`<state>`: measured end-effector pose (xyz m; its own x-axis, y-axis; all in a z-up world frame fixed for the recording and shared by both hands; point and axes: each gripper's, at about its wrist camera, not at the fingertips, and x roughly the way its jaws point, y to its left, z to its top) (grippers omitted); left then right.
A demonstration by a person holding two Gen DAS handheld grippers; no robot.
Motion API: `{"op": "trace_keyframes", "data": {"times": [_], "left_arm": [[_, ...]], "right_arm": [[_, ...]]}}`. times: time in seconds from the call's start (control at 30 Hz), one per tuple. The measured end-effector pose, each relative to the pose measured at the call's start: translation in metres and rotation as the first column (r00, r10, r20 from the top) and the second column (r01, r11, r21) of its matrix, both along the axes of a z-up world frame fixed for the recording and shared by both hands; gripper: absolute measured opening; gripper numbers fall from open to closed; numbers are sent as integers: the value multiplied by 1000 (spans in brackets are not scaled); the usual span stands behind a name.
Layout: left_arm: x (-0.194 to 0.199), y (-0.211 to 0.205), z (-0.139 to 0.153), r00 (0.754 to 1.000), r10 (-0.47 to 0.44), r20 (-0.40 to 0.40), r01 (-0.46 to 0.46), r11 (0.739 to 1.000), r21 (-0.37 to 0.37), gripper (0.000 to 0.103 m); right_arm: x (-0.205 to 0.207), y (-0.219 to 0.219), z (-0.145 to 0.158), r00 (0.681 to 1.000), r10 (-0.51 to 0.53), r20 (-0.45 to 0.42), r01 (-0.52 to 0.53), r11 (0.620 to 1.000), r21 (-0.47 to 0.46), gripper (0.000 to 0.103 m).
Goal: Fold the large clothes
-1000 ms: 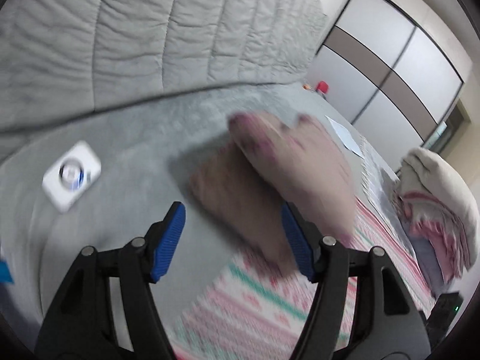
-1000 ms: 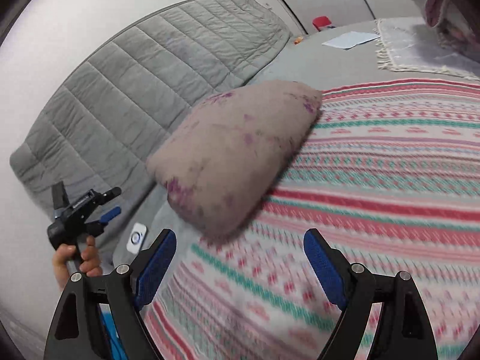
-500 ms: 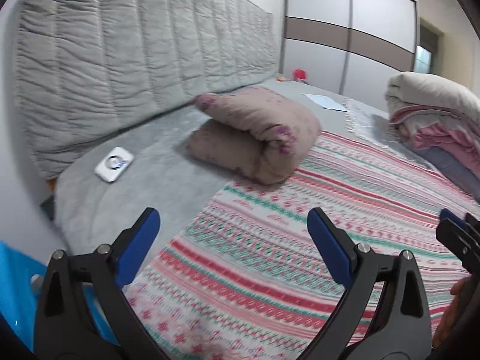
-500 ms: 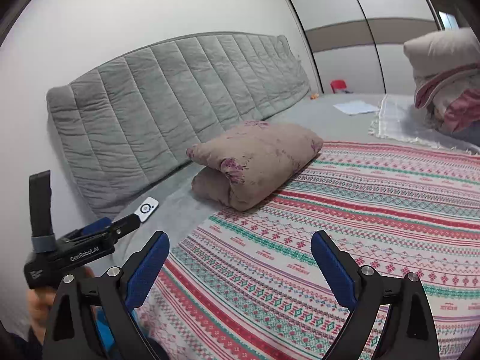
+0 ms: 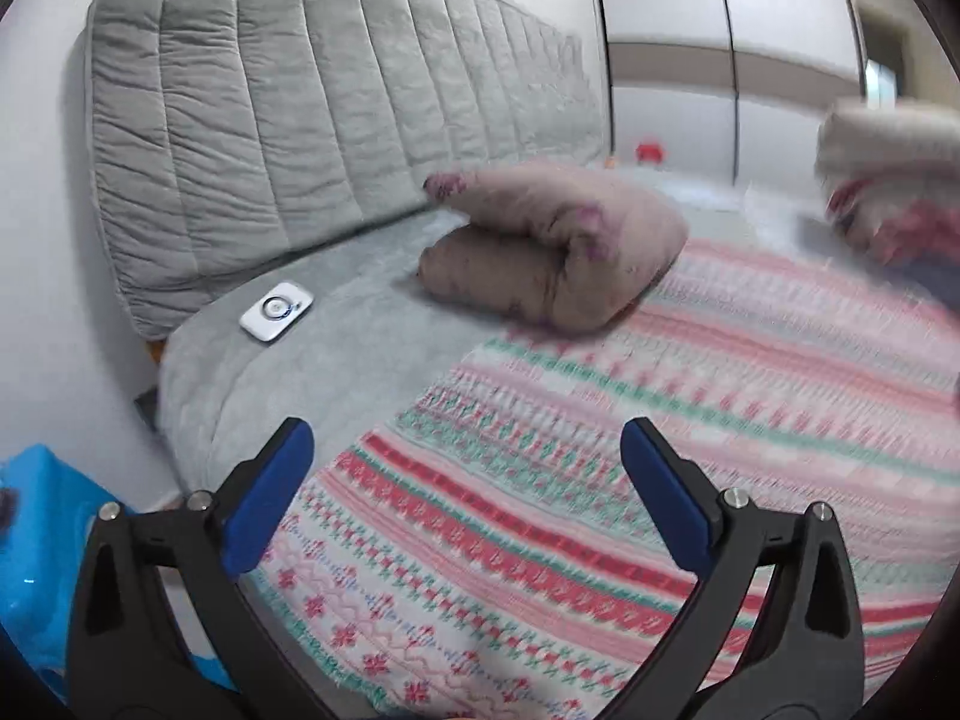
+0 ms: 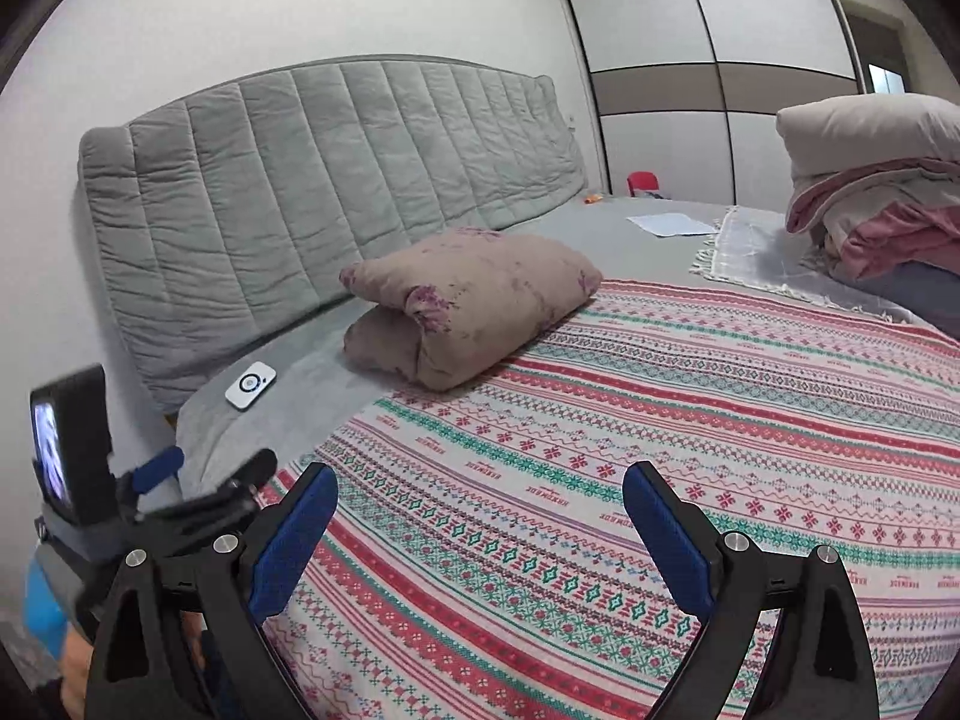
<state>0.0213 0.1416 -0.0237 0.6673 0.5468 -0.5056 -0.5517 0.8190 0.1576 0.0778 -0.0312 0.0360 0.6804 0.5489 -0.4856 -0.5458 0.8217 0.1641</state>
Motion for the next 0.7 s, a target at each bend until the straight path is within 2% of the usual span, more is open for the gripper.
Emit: {"op": "trace_keyframes", "data": {"times": [0.03,0.1,0.27,0.43,0.7], "left_arm": [[2,-1,-1,1000,-3,-13,3,1000,-1,102],[-3,-1,1,1000,11,15,-11,1000,-3,102],[-28,-4,10,990,21,140,-22,1000,3,102],[-32,3,11,984,35,173,-28,999,-44,102],[-36,-1,12,978,16,208,-9,999,-35,102]], "right_arm": [[-2,0,0,1000,-5,7,5,1000,-10,97],[-5,0,-1,1000,-14,17,14,1000,-27,97],[-8,2,-4,1000,-8,17,8,999,-35,97],[-11,7,-6,1000,-15,27,16,999,-49,97],[-13,12,-9,999,-18,47,22,996,-82,97]]}}
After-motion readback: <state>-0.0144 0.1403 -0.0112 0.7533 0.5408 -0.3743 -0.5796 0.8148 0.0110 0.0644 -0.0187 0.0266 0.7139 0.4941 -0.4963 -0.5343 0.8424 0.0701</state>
